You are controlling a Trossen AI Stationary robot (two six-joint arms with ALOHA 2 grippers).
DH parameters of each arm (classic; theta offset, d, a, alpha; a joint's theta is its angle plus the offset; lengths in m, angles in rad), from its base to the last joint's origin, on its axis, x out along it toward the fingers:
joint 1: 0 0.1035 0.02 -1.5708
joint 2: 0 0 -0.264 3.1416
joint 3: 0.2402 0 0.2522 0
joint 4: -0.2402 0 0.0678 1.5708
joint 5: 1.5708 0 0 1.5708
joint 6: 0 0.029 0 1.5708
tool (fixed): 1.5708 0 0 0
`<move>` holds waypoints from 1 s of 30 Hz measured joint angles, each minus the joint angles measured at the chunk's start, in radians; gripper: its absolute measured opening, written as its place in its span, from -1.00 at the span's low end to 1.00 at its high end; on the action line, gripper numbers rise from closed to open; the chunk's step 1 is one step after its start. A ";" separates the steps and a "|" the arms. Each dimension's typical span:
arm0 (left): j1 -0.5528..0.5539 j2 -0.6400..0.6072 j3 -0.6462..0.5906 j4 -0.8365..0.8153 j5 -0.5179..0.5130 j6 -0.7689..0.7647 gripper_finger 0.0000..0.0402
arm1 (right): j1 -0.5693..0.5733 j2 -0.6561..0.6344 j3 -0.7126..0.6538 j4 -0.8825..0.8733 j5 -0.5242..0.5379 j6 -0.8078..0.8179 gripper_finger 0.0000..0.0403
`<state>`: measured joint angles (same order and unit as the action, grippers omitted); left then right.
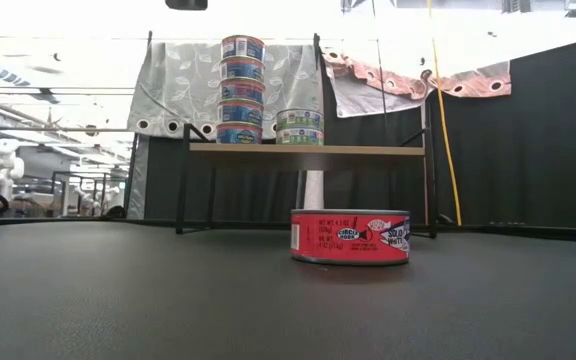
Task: Stack canned seafood by type on shelf
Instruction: Stack the green tuna can on top of the other green tuna can on the shelf
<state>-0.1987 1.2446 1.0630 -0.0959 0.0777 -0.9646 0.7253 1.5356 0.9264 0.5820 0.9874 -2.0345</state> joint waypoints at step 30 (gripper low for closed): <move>0.003 0.019 0.000 0.009 0.000 -0.042 -0.25 | -0.229 0.000 0.000 0.128 -0.259 -0.246 0.67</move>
<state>-0.1955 1.2636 1.0630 -0.0869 0.0776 -1.0069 0.4960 1.5352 0.9264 0.7101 0.7280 -2.2804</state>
